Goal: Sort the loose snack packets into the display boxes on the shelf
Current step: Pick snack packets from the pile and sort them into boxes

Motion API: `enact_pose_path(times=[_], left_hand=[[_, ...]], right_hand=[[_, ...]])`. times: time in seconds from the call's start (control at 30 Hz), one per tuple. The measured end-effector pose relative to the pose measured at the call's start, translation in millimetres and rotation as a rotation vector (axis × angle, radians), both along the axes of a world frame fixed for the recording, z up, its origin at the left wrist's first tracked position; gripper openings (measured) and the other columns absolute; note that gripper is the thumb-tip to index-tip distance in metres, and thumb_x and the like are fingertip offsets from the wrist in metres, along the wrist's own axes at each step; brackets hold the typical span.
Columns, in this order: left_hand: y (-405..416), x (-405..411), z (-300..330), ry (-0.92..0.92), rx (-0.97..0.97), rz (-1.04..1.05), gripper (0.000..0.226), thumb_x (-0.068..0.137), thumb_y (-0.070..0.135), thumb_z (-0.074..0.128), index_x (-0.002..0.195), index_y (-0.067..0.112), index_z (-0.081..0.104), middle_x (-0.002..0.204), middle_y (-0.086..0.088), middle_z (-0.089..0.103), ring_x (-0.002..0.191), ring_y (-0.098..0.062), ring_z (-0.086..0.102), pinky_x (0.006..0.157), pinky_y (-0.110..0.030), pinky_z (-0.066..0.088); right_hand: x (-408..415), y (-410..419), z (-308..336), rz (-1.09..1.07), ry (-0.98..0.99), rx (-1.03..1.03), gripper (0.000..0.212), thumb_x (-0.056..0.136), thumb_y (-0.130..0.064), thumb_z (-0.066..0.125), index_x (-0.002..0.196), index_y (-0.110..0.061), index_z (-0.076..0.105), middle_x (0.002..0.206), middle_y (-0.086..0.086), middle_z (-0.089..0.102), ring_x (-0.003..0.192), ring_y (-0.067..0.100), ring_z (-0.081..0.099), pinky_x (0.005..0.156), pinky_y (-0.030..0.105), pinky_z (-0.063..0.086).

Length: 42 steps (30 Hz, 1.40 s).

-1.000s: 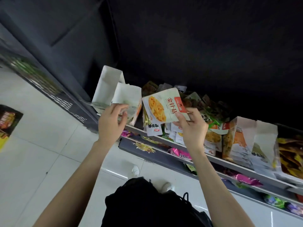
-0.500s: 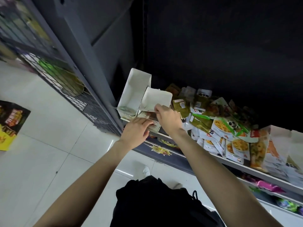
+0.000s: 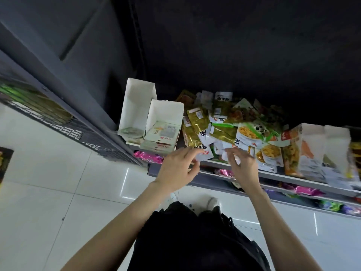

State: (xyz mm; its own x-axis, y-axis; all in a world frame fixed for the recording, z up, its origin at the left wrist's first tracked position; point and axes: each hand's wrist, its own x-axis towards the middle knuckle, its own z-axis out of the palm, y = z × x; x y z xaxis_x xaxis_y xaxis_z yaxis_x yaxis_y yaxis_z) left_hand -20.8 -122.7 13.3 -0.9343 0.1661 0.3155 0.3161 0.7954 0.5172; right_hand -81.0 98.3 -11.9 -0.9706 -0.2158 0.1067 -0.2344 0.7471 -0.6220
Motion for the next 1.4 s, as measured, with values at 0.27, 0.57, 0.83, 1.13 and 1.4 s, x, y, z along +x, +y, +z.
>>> enact_pose_path(times=[0.27, 0.57, 0.83, 1.13, 1.4], left_hand=[[103.6, -64.8, -42.0, -0.421, 0.232, 0.101, 0.022, 0.091, 0.023, 0.058, 0.111, 0.014, 0.059, 0.100, 0.003, 0.066, 0.089, -0.010, 0.061, 0.073, -0.030, 0.054], [154.0, -126.0, -41.9, -0.773, 0.359, 0.396, 0.040, 0.095, 0.032, 0.052, 0.129, 0.011, 0.050, 0.117, 0.001, 0.061, 0.106, -0.020, 0.059, 0.081, -0.024, 0.041], [140.2, -103.4, -39.5, -1.021, 0.816, 0.432, 0.030, 0.086, 0.018, 0.067, 0.114, 0.008, 0.062, 0.109, -0.005, 0.068, 0.096, -0.018, 0.064, 0.062, -0.017, 0.049], [65.3, -65.9, 28.6, -0.705, 0.328, 0.083, 0.034, 0.088, 0.021, 0.066, 0.120, 0.019, 0.058, 0.112, 0.010, 0.065, 0.100, -0.007, 0.063, 0.078, -0.021, 0.052], [-43.0, -46.0, 51.2, 0.032, 0.198, 0.562, 0.046, 0.086, 0.026, 0.067, 0.128, 0.016, 0.050, 0.118, 0.003, 0.059, 0.103, -0.005, 0.055, 0.083, -0.021, 0.045]], right_hand=[[-34.7, 91.1, -8.8, -0.361, -0.138, 0.072, 0.014, 0.090, -0.011, 0.060, 0.101, -0.006, 0.069, 0.087, 0.012, 0.072, 0.076, 0.027, 0.068, 0.058, 0.022, 0.039], [-99.3, 84.0, -21.1, -0.757, -0.799, -0.485, 0.016, 0.086, -0.014, 0.069, 0.098, -0.004, 0.069, 0.073, 0.005, 0.064, 0.042, 0.006, 0.053, 0.036, 0.011, 0.037], [-27.7, 100.8, -0.4, -0.565, -1.136, -0.896, 0.004, 0.085, 0.003, 0.064, 0.085, -0.002, 0.063, 0.061, 0.009, 0.061, 0.046, 0.013, 0.055, 0.048, 0.022, 0.050], [-36.5, 59.8, 29.9, -0.259, -0.746, -0.652, 0.042, 0.085, -0.020, 0.070, 0.122, -0.014, 0.050, 0.107, 0.000, 0.068, 0.095, 0.012, 0.066, 0.080, 0.031, 0.056], [-54.8, -59.5, 86.8, 0.030, -0.103, -0.480, 0.011, 0.091, -0.018, 0.064, 0.099, -0.019, 0.057, 0.083, -0.012, 0.067, 0.071, 0.009, 0.070, 0.056, 0.023, 0.056]])
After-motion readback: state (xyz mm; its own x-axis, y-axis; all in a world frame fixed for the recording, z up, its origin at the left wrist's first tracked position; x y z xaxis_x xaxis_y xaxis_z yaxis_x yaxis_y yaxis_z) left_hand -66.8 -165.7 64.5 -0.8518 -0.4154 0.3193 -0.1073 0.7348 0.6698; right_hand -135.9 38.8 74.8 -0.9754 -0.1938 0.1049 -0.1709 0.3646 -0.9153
